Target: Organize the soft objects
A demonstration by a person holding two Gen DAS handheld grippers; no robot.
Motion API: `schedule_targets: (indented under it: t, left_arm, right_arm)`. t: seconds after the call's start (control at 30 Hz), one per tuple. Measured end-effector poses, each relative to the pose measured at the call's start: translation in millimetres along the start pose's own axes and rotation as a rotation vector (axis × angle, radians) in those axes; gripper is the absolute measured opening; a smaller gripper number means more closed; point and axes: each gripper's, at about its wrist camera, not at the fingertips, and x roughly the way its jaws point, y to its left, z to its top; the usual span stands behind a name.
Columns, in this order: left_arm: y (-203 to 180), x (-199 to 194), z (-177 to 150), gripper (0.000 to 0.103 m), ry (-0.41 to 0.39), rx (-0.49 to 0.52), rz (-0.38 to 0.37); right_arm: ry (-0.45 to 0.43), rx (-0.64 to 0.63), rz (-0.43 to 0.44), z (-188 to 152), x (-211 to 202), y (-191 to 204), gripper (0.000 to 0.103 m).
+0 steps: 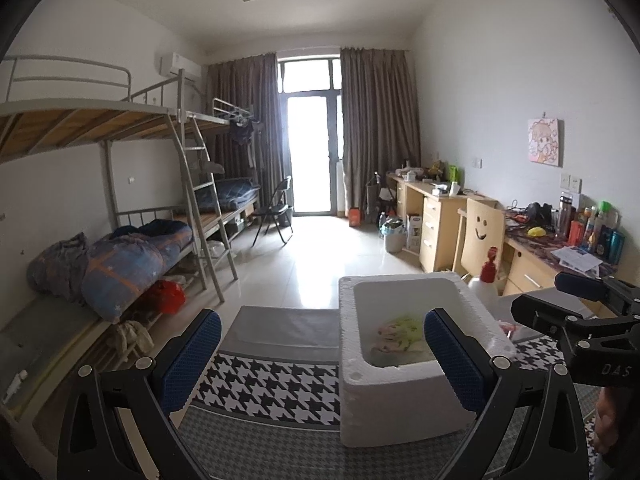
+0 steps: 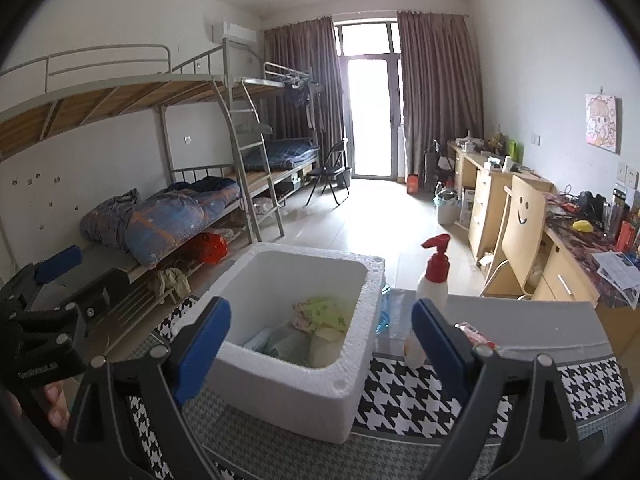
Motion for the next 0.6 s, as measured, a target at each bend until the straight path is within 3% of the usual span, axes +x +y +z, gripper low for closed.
schedule_targets:
  t: [0.6]
  left_arm:
    - [-1,-59,-19,0.102,-0.105,-0.003,-0.038]
  right_arm:
    - [-0.123,-0.007,-0.03,-31,-63,13,0.097]
